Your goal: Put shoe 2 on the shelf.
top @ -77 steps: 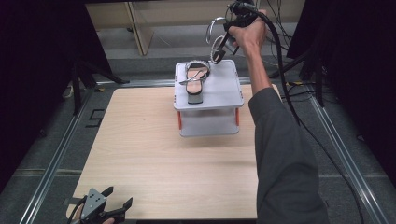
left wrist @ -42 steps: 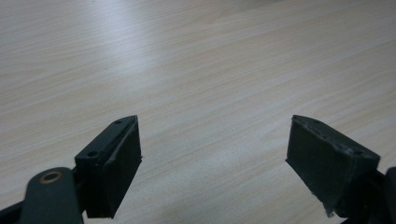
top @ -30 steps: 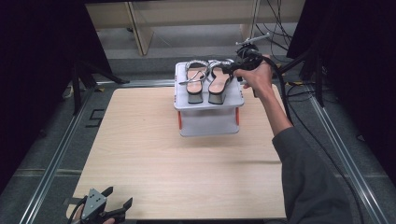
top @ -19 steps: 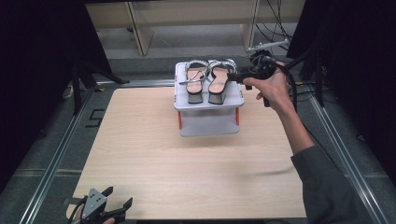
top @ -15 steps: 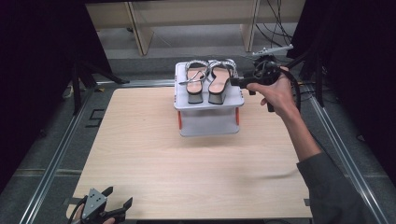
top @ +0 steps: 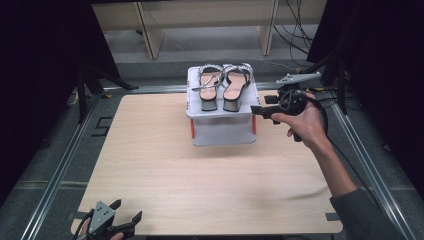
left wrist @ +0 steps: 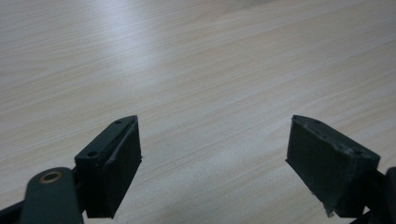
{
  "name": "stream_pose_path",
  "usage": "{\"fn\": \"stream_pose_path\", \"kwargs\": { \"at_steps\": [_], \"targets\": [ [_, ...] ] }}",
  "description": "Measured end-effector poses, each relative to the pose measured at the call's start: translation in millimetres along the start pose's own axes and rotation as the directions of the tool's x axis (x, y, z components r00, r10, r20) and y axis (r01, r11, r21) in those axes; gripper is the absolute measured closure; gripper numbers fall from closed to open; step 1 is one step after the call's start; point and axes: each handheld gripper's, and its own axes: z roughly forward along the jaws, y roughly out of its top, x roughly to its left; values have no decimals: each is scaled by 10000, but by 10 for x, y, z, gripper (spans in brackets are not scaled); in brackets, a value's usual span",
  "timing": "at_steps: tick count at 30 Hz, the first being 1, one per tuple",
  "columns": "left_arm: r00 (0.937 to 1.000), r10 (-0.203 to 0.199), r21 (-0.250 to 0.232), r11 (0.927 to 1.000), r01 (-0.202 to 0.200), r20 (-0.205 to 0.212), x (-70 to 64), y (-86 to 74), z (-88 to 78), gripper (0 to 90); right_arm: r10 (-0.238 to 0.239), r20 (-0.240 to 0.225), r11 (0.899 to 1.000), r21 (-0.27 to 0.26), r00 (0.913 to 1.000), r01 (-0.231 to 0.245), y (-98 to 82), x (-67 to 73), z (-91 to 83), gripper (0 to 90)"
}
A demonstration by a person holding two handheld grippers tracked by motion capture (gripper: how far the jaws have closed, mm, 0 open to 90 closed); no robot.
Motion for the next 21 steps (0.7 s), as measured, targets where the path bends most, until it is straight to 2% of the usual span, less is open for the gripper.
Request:
{"fn": "stream_pose_path", "kwargs": {
  "at_steps": [1,2,3,5,6,7,11,12,13,15,18,21],
  "targets": [
    [10000,-73,-51,10000,74,55,-6,2,3,172,-280,42,9996,-49,9996,280,-24,-2,-6,314],
    [9999,77,66,9999,-78,72,4,4,-5,172,-173,-5,9998,-14,9998,173,-46,18,-10,309],
    [10000,-3,-15,10000,3,85,-3,2,5,172,-112,8,9999,25,9999,112,-71,39,-17,306],
    [10000,84,63,9999,-84,-3,7,3,3,172,-191,-53,9998,79,9998,191,-114,60,-22,305],
    [9999,-133,-106,9999,134,74,-6,0,9,172,-152,-61,9998,123,9999,152,-139,75,-21,300],
    [9999,-102,-96,9999,103,87,-3,0,10,172,-360,-48,9993,99,9993,360,-158,75,-22,294],
    [10000,-41,-44,10000,41,58,6,-7,6,172,-290,-124,9995,154,9995,292,-249,122,-26,291],
    [9998,-144,-95,9998,145,111,1,-8,8,172,-231,-61,9995,221,9997,232,-284,144,-30,289],
    [10000,-75,-2,10000,75,57,3,-4,4,172,-450,-68,9987,238,9990,451,-314,142,-23,289],
    [9999,-91,-22,10000,91,77,2,-5,10,172,-303,-126,9991,302,9995,307,-372,169,-25,289],
    [9998,-186,-95,9998,187,112,-2,-3,13,172,-523,-169,9982,275,9985,527,-455,178,-16,287],
    [10000,30,-42,10000,-29,88,4,-1,14,172,-357,-204,9985,400,9992,365,-540,207,-6,285]
  ]
}}
